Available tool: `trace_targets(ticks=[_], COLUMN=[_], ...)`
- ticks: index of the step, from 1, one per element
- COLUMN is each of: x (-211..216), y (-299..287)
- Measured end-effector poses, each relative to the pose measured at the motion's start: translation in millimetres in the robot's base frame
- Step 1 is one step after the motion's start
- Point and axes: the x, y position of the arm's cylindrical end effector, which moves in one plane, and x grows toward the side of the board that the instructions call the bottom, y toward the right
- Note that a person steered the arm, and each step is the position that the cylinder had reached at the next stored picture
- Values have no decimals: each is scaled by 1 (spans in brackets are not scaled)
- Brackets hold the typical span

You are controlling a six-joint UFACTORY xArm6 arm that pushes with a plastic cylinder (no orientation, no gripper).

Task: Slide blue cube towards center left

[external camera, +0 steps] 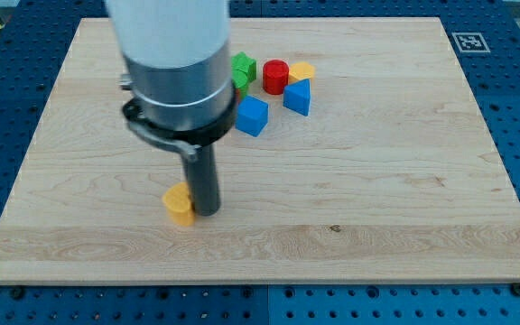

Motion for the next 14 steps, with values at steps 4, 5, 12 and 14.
trace_targets(ticks=[4, 5, 12, 14], x=[-1, -8, -82, -133], y=[-83, -48, 112, 131])
